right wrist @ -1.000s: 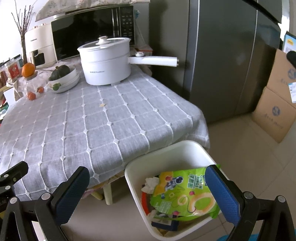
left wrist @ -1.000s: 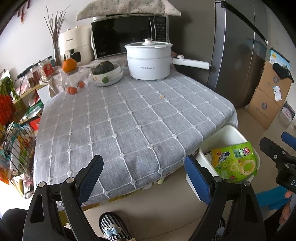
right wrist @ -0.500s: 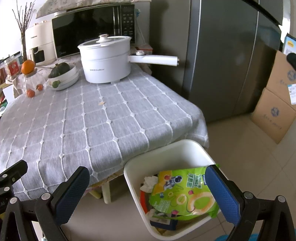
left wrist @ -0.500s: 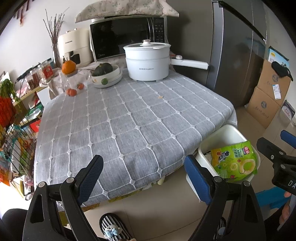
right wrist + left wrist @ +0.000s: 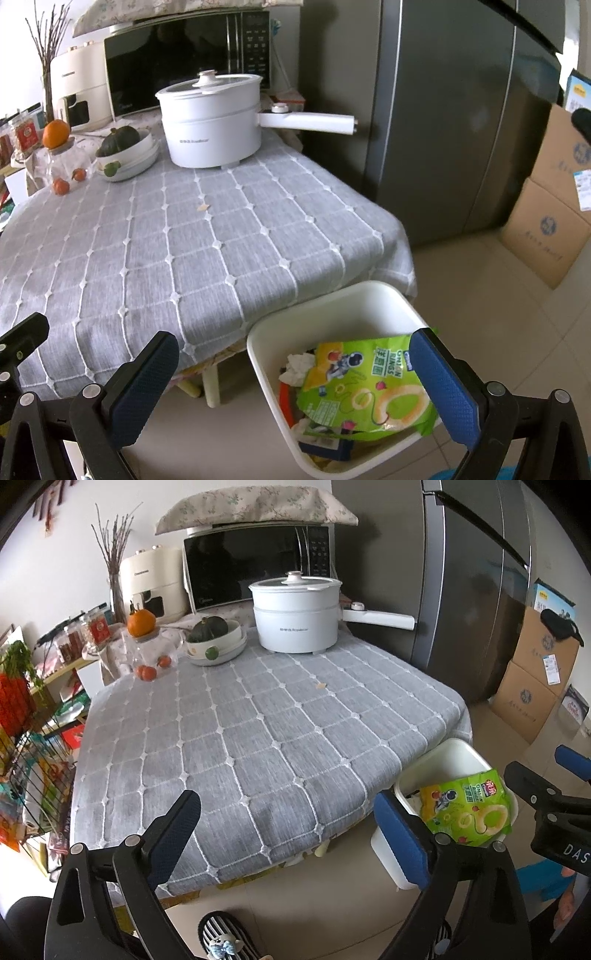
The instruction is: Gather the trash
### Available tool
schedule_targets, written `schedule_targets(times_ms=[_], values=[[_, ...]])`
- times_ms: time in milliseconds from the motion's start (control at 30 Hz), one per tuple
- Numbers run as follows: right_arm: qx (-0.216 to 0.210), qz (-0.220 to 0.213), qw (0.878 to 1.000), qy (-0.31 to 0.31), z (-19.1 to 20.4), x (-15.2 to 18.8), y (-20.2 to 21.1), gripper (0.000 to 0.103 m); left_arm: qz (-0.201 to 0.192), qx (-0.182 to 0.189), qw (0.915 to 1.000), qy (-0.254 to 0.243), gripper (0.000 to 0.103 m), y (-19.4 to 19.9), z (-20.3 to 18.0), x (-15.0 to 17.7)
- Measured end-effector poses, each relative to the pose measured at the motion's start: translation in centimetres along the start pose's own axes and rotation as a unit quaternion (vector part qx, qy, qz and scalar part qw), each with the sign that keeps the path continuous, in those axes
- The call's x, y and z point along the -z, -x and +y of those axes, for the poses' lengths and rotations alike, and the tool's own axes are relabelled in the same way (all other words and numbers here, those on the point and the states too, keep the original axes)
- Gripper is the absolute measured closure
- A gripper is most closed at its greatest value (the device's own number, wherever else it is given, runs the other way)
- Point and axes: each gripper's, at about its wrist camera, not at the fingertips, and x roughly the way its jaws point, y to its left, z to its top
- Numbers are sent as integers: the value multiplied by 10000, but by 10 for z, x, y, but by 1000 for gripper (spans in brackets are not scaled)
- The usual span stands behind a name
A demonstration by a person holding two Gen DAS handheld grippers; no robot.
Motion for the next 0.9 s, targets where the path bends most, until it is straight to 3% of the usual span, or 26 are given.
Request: schedule_targets(times_ms=[700,900], values=[[26,46,9998,168,10,-1,-5,1,-68,-33,9999,71,0,5,9,-2],[20,35,9999,160,10,-1,-6,1,130,17,9998,147,0,-5,16,-5]])
